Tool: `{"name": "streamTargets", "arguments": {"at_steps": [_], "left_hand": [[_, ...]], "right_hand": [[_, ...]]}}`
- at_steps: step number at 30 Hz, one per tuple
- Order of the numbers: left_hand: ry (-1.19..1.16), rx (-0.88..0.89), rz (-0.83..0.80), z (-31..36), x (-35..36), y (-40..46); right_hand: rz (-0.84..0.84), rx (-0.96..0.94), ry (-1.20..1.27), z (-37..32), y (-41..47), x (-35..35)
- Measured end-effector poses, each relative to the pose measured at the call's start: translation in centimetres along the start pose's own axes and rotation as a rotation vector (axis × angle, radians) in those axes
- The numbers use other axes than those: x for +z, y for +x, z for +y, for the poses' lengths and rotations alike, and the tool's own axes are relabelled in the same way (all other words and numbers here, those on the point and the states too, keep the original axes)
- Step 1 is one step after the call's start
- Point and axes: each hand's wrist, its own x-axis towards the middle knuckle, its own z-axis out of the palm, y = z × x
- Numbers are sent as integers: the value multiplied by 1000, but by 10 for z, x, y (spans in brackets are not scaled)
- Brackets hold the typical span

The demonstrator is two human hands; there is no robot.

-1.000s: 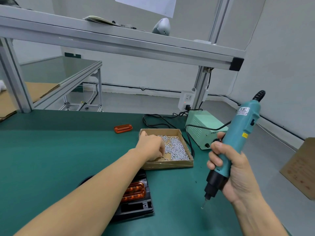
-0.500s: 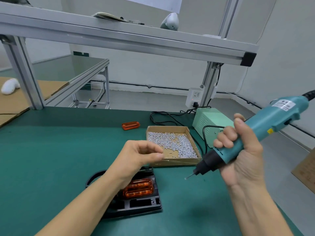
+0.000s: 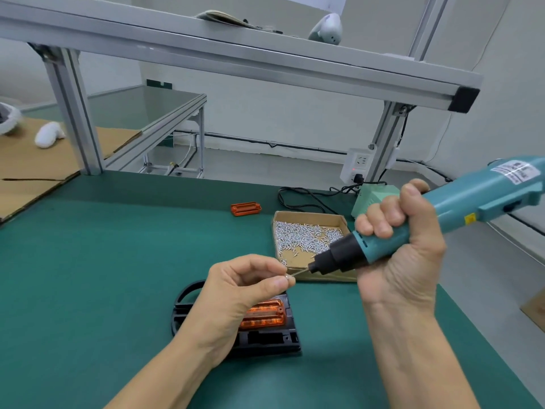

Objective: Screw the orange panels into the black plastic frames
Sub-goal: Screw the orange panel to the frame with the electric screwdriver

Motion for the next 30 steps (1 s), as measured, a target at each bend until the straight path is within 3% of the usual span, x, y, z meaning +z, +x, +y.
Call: {"name": "streamTargets", "arguments": {"at_steps": [14,30], "left_hand": [[28,19,-13,-2,-3,-2],[219,154,-44,-8,-12,0]], "right_hand": [[-42,-6,-44,3,-6,2],[-82,5,-54,15,-8,-4]]}}
